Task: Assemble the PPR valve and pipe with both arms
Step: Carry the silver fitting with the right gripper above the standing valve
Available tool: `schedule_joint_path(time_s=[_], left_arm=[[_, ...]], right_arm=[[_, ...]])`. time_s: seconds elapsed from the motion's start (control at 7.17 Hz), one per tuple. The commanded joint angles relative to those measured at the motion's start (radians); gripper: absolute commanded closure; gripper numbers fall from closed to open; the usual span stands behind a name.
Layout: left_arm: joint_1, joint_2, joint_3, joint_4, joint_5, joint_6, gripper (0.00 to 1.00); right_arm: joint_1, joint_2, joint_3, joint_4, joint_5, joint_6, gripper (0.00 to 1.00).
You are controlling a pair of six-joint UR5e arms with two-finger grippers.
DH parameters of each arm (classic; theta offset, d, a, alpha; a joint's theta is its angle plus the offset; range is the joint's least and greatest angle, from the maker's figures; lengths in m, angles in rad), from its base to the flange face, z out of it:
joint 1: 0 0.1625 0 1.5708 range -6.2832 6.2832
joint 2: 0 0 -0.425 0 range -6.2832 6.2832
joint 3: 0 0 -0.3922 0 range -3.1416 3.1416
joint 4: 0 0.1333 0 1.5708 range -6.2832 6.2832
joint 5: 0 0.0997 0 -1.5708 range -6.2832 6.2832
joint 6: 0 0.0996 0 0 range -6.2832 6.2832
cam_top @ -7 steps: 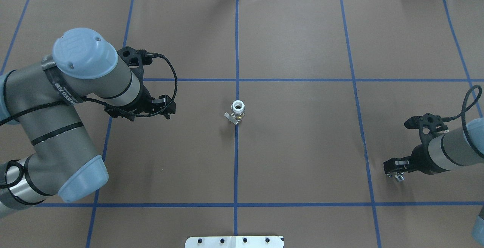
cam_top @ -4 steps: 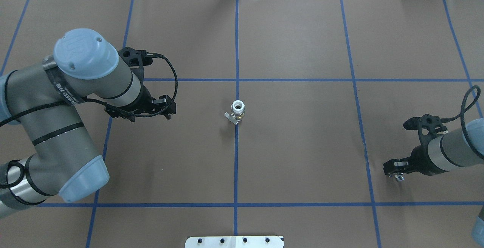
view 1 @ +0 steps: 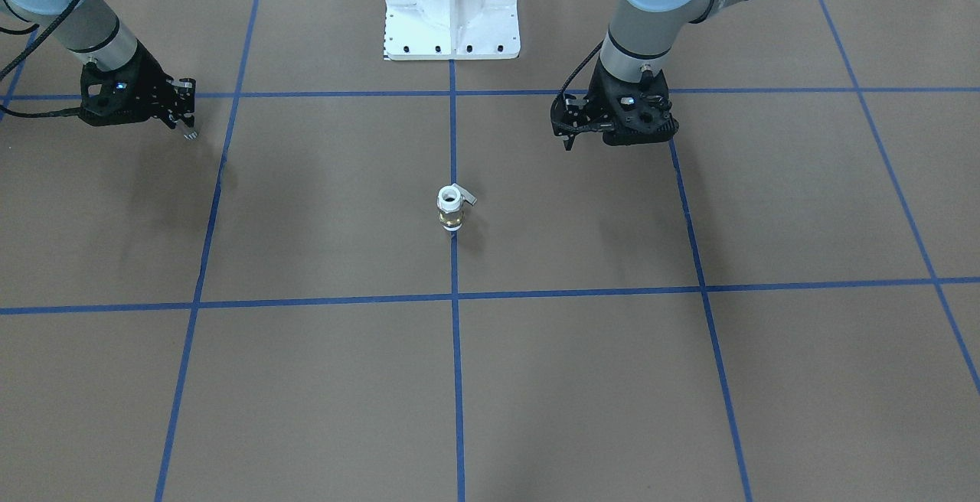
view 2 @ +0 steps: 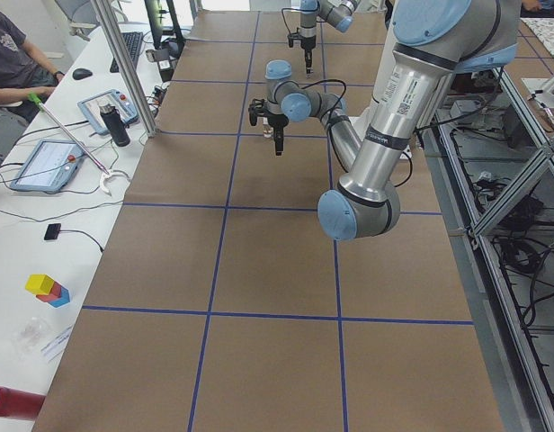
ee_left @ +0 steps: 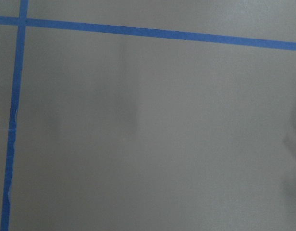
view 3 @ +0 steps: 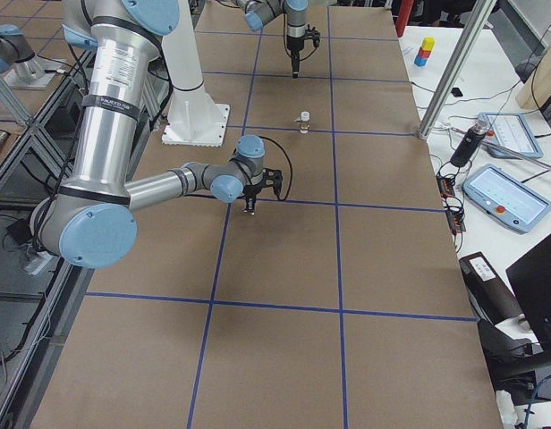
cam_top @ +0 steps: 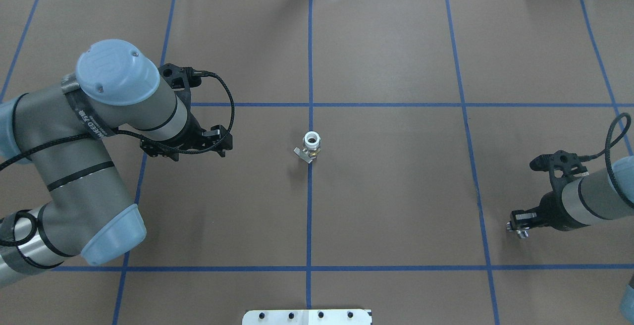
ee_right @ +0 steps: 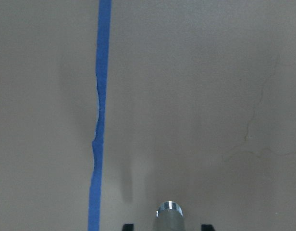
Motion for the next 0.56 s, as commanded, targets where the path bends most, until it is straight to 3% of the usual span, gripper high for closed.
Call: schedule_joint_path(time_s=[0.0, 0.42], left_arm=[[-0.001, -0.002, 0.000, 0.000, 0.000, -0.003, 0.00], [-0.010, -0.005, -0.017, -0.003, -0.006, 0.026, 0.00]], right_arm=[[0.001, -0.003, 0.003, 0.000, 0.001, 0.000, 1.00], [0.058, 0.041, 0.035, -0.012, 0.026, 0.003, 1.00]])
